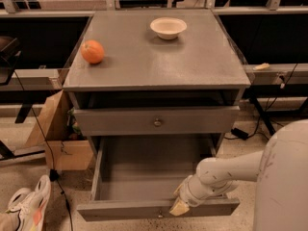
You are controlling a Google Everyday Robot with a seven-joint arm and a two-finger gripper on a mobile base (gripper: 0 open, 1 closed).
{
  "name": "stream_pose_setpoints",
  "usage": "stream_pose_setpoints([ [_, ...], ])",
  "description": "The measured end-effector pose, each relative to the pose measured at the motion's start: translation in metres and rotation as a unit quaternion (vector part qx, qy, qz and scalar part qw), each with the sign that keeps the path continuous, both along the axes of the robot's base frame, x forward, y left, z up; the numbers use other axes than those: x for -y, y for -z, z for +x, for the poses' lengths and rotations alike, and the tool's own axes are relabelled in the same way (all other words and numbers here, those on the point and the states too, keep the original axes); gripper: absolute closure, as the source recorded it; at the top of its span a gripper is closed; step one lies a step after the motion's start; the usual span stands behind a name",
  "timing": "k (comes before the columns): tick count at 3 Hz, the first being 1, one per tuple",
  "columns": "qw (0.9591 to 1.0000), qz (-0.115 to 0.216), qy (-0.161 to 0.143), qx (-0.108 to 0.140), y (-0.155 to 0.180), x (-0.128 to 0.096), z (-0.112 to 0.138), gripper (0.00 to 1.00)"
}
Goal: Close middle drawer
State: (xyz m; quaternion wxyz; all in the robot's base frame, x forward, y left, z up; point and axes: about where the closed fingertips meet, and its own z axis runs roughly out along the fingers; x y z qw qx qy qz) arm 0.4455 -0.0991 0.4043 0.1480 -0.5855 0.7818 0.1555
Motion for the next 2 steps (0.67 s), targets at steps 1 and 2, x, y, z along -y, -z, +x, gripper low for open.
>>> stream_pose_setpoints([
  [1, 0.9999, 0.015, -0.001, 0.004, 0.0010, -0.0025, 0.0091, 1.00],
  [2, 0.9997, 0.024, 0.000, -0.001, -0.0001, -0.0063, 0.0070, 0.81],
])
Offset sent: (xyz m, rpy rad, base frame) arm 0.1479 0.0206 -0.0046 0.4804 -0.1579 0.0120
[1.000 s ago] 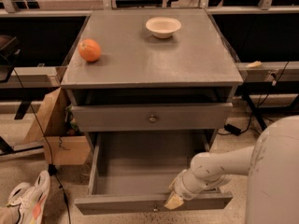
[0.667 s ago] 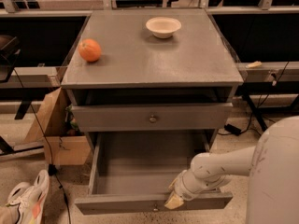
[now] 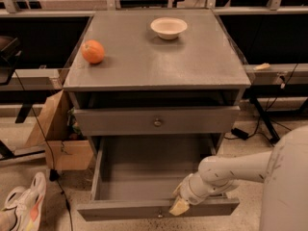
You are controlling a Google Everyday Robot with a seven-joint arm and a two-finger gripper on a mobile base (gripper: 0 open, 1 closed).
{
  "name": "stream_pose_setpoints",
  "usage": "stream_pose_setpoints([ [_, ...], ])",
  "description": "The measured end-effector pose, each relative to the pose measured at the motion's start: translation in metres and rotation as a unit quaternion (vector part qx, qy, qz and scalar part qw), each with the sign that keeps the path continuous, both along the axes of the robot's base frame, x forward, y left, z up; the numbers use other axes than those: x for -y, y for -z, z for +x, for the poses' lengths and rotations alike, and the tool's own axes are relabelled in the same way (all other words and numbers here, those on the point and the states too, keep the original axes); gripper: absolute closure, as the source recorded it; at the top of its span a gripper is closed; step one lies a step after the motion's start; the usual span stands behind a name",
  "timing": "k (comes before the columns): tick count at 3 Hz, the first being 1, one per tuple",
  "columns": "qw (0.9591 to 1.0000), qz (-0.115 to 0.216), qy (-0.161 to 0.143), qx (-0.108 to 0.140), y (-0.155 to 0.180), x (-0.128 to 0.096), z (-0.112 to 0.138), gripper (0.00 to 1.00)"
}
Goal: Close middle drawer
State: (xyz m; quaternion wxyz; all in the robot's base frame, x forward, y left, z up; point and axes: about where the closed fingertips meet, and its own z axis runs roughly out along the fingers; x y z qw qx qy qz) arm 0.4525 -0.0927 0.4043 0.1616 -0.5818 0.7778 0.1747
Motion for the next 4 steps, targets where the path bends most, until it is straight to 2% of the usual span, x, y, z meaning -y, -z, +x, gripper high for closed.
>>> stream_pose_setpoints([
  [3, 1.0000, 0.005, 0.000, 0.002, -0.0012, -0.0001, -0.0037, 0.11],
  [4, 1.0000, 0.005, 0.000, 0.002, -0.0011, -0.0001, -0.0038, 0.00],
])
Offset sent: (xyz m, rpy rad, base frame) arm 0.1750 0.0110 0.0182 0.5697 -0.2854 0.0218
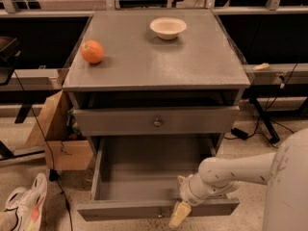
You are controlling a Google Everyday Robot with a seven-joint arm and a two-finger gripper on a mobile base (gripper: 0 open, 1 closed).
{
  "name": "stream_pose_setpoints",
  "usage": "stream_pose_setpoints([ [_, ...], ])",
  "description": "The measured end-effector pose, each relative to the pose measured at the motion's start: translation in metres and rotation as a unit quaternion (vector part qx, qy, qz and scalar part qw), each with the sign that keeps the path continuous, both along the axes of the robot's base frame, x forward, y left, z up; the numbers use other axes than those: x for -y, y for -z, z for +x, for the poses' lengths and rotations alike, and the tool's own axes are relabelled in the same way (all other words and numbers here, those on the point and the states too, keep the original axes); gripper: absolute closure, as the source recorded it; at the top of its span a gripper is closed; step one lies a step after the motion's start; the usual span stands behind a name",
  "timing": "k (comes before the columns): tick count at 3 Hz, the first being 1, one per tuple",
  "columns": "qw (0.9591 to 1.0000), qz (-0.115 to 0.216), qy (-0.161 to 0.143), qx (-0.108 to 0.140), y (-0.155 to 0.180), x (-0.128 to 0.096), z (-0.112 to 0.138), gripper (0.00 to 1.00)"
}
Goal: Close middle drawer
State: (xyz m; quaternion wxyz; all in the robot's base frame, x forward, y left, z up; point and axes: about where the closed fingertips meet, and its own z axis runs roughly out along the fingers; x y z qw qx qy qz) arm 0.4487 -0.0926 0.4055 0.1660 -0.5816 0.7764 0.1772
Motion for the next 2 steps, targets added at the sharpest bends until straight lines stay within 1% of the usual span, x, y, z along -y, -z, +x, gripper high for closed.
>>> stream_pose_setpoints([
  [1, 1.0000, 0.000, 0.000, 0.000, 0.0000, 0.0000, 0.0000, 0.00],
  [2, 0.9998, 0.014, -0.001, 0.016, 0.0040, 0.0059, 0.0065, 0.00],
])
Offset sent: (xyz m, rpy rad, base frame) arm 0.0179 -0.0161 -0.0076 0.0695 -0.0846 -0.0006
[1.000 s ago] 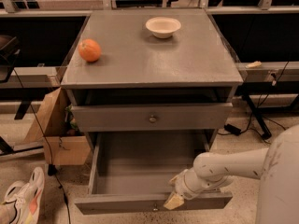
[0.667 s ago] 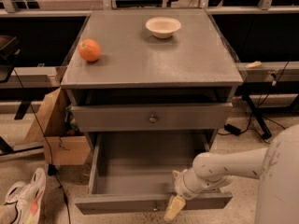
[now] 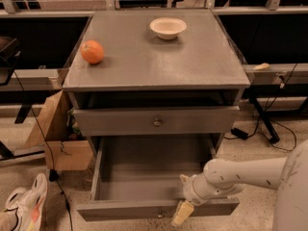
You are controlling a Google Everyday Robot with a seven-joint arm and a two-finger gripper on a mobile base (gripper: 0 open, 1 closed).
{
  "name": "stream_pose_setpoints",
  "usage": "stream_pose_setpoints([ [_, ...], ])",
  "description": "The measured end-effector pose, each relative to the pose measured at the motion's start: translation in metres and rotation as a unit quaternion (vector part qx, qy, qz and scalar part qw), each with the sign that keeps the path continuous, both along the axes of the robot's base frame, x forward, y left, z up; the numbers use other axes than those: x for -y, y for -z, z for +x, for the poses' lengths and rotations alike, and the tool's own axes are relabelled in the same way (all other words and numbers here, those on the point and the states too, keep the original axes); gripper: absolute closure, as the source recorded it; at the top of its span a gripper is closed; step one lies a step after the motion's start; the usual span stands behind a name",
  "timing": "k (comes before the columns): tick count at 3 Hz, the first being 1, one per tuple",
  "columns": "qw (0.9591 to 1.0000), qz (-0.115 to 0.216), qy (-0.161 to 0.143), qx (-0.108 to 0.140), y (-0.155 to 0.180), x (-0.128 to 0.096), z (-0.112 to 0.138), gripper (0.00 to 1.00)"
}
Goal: Close middle drawer
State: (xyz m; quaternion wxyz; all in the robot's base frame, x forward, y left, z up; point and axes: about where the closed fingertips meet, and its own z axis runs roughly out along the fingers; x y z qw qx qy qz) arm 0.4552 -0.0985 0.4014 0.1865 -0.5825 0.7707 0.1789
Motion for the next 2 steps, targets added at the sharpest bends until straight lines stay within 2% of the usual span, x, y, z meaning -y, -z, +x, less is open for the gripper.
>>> stream_pose_setpoints([
  [1, 0.9997, 0.008, 0.002, 0.022, 0.0016, 0.0110, 0.0159, 0.05],
  [2, 0.9996, 0.010, 0.001, 0.028, 0.0004, 0.0137, 0.0200, 0.23],
])
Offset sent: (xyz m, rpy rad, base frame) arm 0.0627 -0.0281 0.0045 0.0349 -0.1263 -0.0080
